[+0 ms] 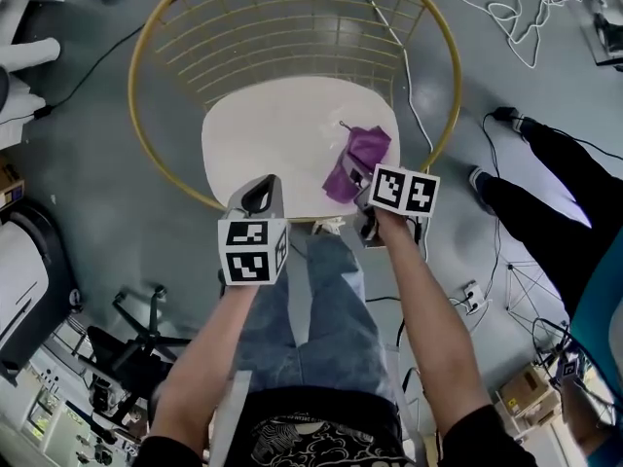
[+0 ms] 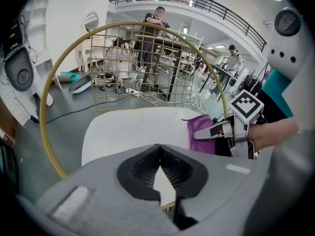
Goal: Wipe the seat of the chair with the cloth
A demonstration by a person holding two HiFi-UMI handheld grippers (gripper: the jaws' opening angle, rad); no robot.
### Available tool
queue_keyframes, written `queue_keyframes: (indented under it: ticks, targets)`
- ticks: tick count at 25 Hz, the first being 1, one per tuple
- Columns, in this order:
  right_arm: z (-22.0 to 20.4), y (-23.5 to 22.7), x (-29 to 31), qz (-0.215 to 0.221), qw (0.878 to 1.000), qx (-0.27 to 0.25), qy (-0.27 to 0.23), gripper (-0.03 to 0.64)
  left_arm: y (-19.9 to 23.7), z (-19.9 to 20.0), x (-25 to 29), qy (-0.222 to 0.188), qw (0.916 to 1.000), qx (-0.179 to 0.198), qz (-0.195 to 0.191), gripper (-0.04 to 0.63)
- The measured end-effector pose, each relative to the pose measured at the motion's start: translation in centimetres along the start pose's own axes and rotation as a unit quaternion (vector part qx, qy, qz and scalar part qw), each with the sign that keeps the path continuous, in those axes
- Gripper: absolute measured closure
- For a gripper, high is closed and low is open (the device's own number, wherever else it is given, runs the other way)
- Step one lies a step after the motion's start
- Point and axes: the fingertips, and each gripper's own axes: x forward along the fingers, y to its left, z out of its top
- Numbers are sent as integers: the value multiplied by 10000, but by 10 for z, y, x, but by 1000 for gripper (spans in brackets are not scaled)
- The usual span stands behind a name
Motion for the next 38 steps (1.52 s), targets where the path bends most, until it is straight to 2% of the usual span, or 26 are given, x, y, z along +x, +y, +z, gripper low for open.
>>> queue_keyframes:
  ticks: [9, 17, 20, 23, 29, 34, 38]
  targets:
    - [14, -30, -35, -181, 9997, 126, -88, 551, -20, 10, 4, -33, 9999, 3, -113, 600]
    - [14, -28, -40, -255, 9997, 2, 4, 552, -9, 3, -1, -5, 10000, -55, -76, 600]
    - [16, -4, -37, -46, 9996, -262, -69, 552, 3, -3, -7, 12, 9998, -185, -44, 600]
    - [9, 33, -25, 339, 9979, -545, -25, 551, 20, -9, -15, 34, 9995, -304, 13, 601]
    - [-13, 106, 9, 899, 9937, -667, 79, 551, 57, -19, -30, 76, 9994, -326, 99, 601]
    - [-42, 163, 39, 1324, 9885, -700, 204, 551, 81, -27, -46, 145, 9996, -229, 119, 600]
    - [-63, 216, 78, 1487, 9858, -727, 273, 551, 120, -37, -58, 220, 9997, -13, 57, 600]
